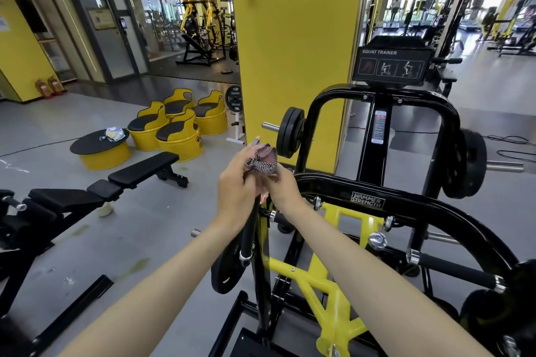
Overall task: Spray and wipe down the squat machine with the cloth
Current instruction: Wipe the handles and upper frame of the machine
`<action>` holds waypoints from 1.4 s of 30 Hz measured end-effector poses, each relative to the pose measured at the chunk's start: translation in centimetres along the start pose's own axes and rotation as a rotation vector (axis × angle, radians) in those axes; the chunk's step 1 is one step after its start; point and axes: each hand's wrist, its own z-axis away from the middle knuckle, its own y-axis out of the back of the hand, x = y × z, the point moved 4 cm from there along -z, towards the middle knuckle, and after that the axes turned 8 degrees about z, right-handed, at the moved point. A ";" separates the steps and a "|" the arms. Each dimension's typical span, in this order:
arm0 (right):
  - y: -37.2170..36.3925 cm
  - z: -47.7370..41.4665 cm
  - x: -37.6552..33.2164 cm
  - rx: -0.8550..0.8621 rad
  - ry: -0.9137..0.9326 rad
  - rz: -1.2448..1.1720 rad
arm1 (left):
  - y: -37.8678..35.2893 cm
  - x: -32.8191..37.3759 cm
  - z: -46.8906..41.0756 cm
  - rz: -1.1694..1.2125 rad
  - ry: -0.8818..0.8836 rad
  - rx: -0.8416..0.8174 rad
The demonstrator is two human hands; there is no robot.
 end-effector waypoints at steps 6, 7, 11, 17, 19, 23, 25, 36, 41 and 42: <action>0.3 0.5 -0.4 -0.021 0.027 0.047 | 0.6 -1.4 -5.3 0.253 0.549 -0.054; 0.2 0.5 -0.4 -0.030 0.021 0.038 | 0.6 -1.0 -5.9 0.248 0.590 -0.120; 0.1 0.3 -0.1 -0.045 -0.043 0.019 | -0.9 1.0 -7.6 -0.029 0.574 -0.366; 0.5 0.2 -0.5 -0.046 -0.090 -0.131 | -3.4 0.9 -7.3 -0.643 0.157 -0.510; 0.6 0.0 -0.7 -0.048 -0.128 -0.293 | -2.4 0.7 -5.9 -0.491 -0.010 -0.477; 0.6 -0.2 -0.6 -0.082 -0.089 -0.132 | 0.6 0.6 -3.4 -0.135 -0.145 -0.341; 0.8 0.1 -0.6 -0.095 -0.025 0.104 | 1.8 -0.1 -3.0 0.023 0.034 -0.165; 3.2 -0.8 -3.5 -0.093 -0.150 0.099 | 3.3 -3.4 -4.1 0.239 0.740 0.093; 1.1 -2.4 -6.4 -0.042 -0.008 0.231 | 2.9 -2.1 -4.4 0.084 0.442 0.401; 0.7 -2.9 -6.7 -0.014 -0.003 0.241 | 2.9 -2.3 -4.4 0.098 0.444 0.446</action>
